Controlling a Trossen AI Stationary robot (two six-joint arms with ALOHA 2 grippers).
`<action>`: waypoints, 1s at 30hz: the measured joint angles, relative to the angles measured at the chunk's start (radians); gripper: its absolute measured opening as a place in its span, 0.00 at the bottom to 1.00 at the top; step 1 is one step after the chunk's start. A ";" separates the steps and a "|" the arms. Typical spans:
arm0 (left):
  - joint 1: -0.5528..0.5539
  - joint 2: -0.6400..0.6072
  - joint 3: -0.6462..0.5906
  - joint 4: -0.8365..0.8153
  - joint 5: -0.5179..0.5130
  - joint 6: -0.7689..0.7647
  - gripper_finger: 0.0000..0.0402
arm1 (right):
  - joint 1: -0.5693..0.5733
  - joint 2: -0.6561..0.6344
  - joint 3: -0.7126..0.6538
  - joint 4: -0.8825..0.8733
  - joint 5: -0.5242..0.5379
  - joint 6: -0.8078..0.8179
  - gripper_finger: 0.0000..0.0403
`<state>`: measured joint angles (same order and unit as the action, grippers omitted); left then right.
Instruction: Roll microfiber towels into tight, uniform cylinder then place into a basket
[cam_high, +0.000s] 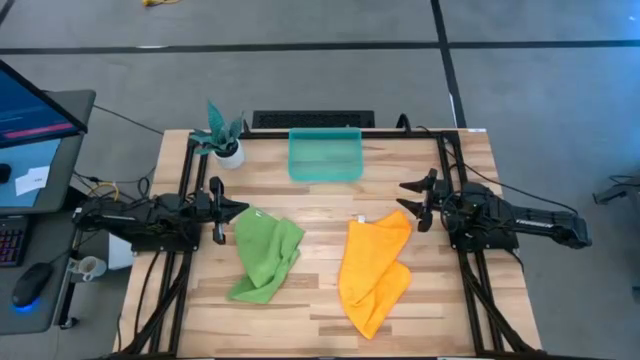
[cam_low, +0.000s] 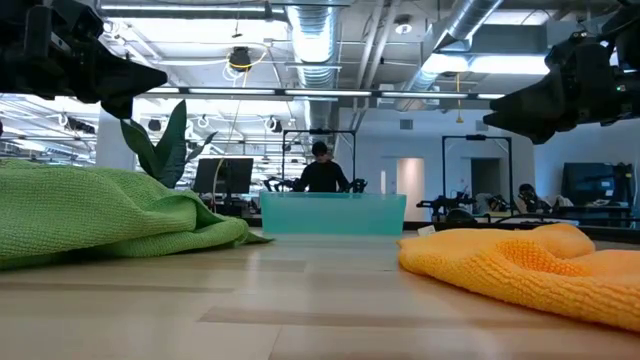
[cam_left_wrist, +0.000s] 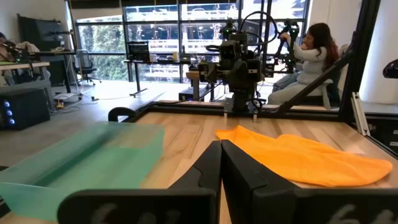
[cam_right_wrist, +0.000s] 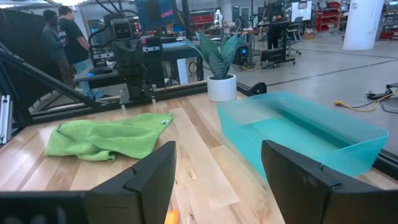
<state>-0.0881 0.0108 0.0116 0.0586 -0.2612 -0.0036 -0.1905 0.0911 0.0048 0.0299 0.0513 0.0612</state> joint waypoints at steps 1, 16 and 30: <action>0.000 0.000 0.000 0.000 0.000 0.000 0.00 | 0.000 0.000 0.000 0.000 0.000 0.000 0.65; 0.000 0.000 0.000 0.000 0.000 0.000 0.00 | 0.000 0.000 0.000 0.000 0.000 0.000 0.65; 0.000 0.000 0.000 0.000 0.000 0.000 0.00 | 0.000 0.000 0.000 0.000 0.000 0.000 0.65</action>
